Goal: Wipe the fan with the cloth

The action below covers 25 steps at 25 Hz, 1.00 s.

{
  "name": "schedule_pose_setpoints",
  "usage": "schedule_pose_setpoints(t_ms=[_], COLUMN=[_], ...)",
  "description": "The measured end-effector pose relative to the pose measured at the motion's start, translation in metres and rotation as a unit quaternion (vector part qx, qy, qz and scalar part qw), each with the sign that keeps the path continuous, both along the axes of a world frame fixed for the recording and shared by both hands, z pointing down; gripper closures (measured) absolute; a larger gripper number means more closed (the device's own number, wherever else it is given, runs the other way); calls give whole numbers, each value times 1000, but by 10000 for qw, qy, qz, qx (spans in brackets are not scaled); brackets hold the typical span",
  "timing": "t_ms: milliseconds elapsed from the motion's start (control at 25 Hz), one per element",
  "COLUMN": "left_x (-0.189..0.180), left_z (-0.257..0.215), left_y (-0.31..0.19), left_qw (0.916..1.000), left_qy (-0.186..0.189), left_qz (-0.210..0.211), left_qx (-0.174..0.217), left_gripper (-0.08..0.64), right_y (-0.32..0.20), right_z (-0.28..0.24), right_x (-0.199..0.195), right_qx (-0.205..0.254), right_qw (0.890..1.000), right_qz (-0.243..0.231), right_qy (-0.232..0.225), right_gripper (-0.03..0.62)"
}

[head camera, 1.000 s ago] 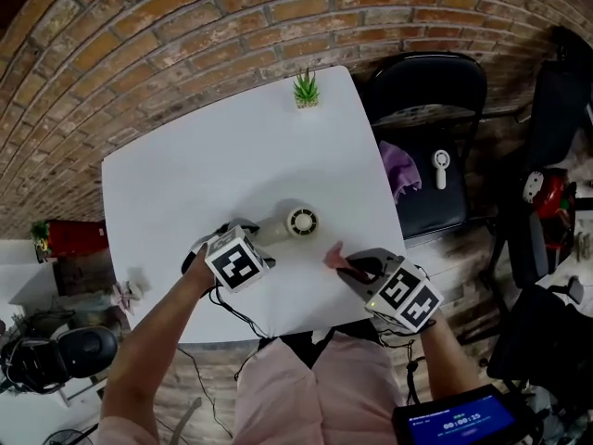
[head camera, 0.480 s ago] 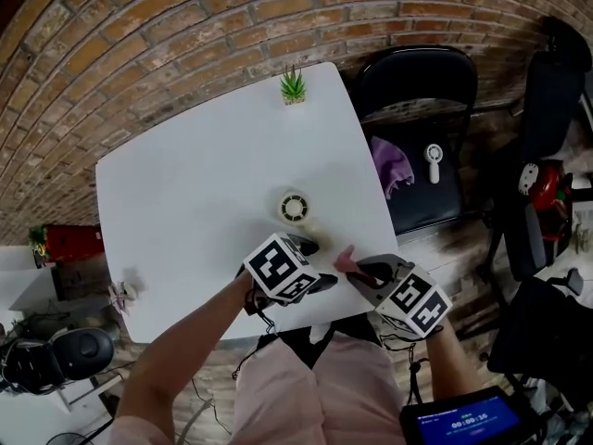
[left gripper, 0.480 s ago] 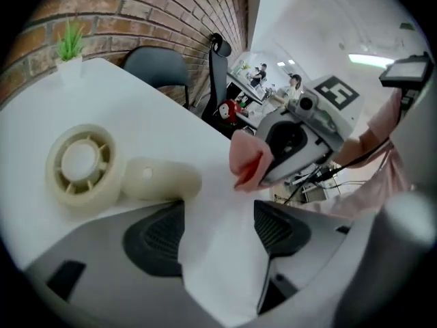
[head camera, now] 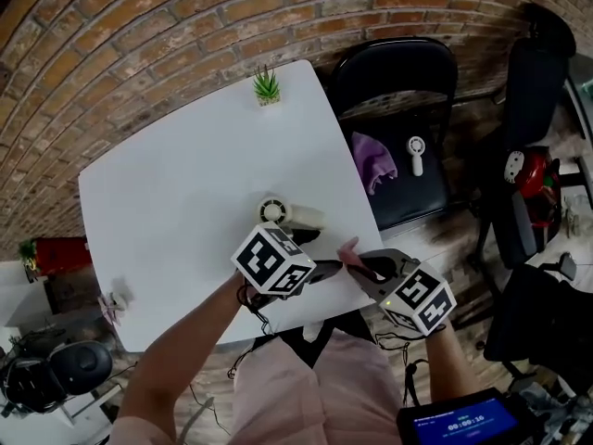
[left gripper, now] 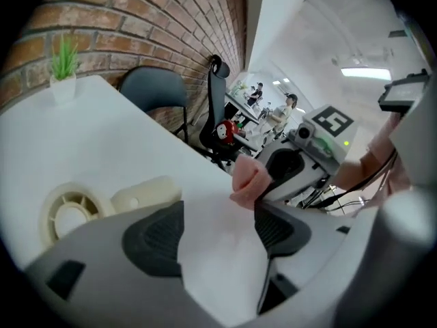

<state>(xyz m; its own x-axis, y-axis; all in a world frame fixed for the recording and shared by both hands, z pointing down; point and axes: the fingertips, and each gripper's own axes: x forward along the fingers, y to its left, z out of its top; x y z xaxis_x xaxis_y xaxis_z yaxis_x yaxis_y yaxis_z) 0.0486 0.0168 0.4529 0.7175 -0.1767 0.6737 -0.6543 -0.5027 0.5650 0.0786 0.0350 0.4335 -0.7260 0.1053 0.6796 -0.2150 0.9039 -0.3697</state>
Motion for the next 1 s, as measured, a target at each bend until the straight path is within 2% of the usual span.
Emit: schedule_pose_setpoints(t_ms=[120,200,280,360,440,480,560,600,640,680,880,1000], left_x=[-7,-18,-37,-58,-77,-85,-98,-104,-107,-109,-109,-106], left_z=[-31,-48,-58,-59,-48,-39,-16,-5,4,10,28,38], left_y=[-5,-8,-15,-25,-30,-29,-24,-22,-21,-21,-28,-24], left_qw=[9993,9975,9930,9835,9672,9554,9243,9091,8973,8897,8649,8552], left_qy=[125,74,-247,-820,-1495,-1845,-2486,-2713,-2851,-2912,-3042,-3045], left_qz=[40,120,242,462,972,1354,2207,2573,2846,3026,3593,3862], left_qx=[361,694,1133,1547,1807,1869,1873,1839,1807,1790,1742,1635], left_gripper=[230,230,230,225,206,195,184,176,167,164,158,161], right_y=[-7,-11,-13,-14,-12,-11,-9,-7,-5,-4,1,10], right_z=[-2,-4,-7,-8,-8,-7,-5,-4,-2,-1,10,20], right_x=[-3,-8,-13,-18,-22,-23,-27,-29,-31,-33,-44,-54], right_qx=[-118,-187,-193,-197,-227,-248,-295,-320,-343,-364,-529,-760], right_qw=[9998,9995,9994,9994,9994,9994,9993,9993,9992,9992,9986,9969], right_qz=[141,202,192,163,137,122,80,54,30,13,74,89], right_qy=[-94,-162,-191,-212,-226,-225,-208,-197,-187,-174,2,177], right_gripper=[557,557,557,557,557,557,557,557,555,556,556,557])
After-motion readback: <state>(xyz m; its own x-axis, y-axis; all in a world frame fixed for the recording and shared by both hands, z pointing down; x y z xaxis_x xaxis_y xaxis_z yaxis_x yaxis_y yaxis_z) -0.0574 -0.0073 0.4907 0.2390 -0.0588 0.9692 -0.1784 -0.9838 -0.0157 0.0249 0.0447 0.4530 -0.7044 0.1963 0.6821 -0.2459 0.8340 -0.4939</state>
